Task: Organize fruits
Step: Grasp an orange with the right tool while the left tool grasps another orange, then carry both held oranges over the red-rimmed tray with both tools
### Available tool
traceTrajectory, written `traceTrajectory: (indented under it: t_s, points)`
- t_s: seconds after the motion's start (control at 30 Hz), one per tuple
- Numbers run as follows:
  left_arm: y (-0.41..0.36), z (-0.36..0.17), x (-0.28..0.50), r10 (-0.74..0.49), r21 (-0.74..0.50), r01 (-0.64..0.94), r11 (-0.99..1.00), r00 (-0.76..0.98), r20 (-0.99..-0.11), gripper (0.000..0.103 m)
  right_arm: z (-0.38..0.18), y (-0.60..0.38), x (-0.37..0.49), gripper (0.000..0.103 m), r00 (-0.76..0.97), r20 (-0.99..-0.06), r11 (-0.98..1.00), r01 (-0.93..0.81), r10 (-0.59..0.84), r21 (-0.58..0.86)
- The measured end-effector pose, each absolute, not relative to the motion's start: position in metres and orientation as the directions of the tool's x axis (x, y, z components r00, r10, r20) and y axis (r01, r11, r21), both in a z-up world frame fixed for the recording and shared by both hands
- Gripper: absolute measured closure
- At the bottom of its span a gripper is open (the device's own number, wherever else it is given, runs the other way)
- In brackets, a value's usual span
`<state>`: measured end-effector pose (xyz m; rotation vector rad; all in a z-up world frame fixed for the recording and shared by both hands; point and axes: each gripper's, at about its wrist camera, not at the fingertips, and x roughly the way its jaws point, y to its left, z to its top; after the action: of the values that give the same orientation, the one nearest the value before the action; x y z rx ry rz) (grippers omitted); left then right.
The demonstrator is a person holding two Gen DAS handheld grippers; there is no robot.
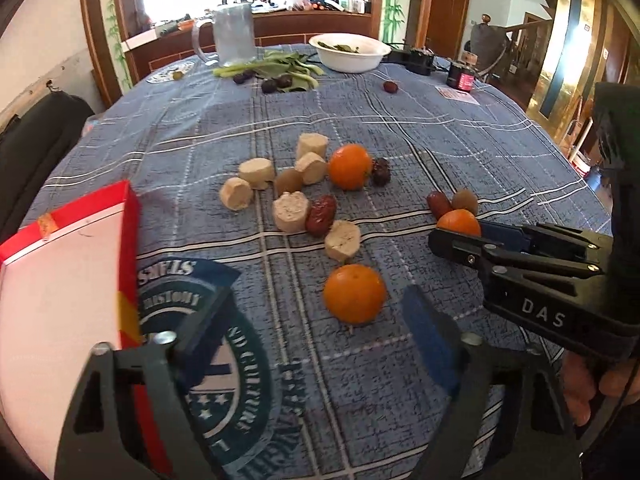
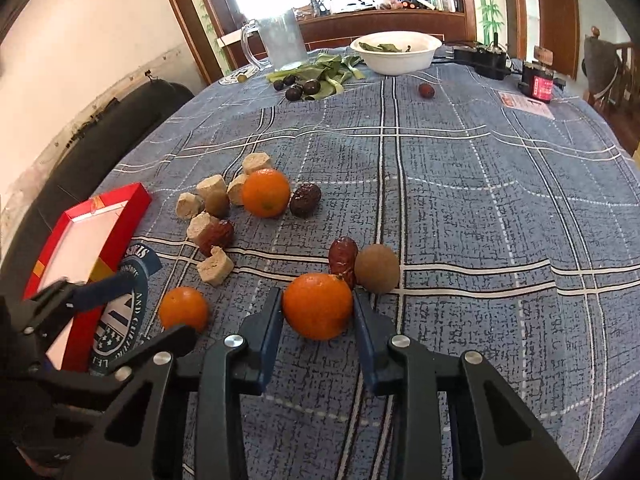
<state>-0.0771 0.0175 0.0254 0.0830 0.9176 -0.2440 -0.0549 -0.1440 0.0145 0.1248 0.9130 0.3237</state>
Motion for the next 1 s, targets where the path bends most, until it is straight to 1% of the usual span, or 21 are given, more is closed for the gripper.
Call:
traceTrajectory:
  t_s: [0.07,0.13,0.2,0.33,0.4,0.43,0.63,0.77,1.0]
  points:
    - [0.015,0.023,-0.075,-0.187,-0.044,0.255,0.966,0.57,-0.8,0.029,0.016,-0.149,-0.055,0.07,0.571,-0.748,0.94,-0.217,0.34,0.261]
    - [0.013,0.02,-0.073,-0.197,-0.05,0.264,0.963,0.563,-0.802,0.034,0.018,-0.155,-0.053,0.07,0.572,-0.733,0.93,-0.207,0.368,0.305]
    - [0.01,0.017,-0.073,-0.211,-0.061,0.276,0.959,0.552,-0.807,0.043,0.019,-0.16,-0.052,0.07,0.579,-0.72,0.922,-0.194,0.383,0.334]
    - [0.008,0.014,-0.073,-0.218,-0.067,0.281,0.957,0.549,-0.807,0.053,0.02,-0.159,-0.053,0.07,0.592,-0.712,0.923,-0.186,0.378,0.336]
    - [0.009,0.015,-0.073,-0.235,-0.085,0.285,0.955,0.549,-0.802,0.066,0.021,-0.157,-0.054,0.07,0.598,-0.704,0.921,-0.192,0.383,0.338]
    - [0.01,0.015,-0.072,-0.239,-0.09,0.284,0.954,0.549,-0.801,0.068,0.022,-0.157,-0.055,0.07,0.604,-0.7,0.922,-0.195,0.382,0.336]
    - [0.013,0.018,-0.076,-0.237,-0.098,0.263,0.96,0.568,-0.788,0.069,0.029,-0.157,-0.057,0.07,0.64,-0.67,0.924,-0.202,0.376,0.326]
    - [0.024,0.034,-0.092,-0.223,-0.083,0.25,0.965,0.608,-0.762,0.069,0.031,-0.155,-0.06,0.07,0.656,-0.655,0.925,-0.211,0.374,0.317]
    - [0.072,0.063,-0.124,-0.165,-0.077,0.158,0.984,0.686,-0.709,0.069,0.035,-0.144,-0.068,0.07,0.691,-0.625,0.932,-0.25,0.363,0.265]
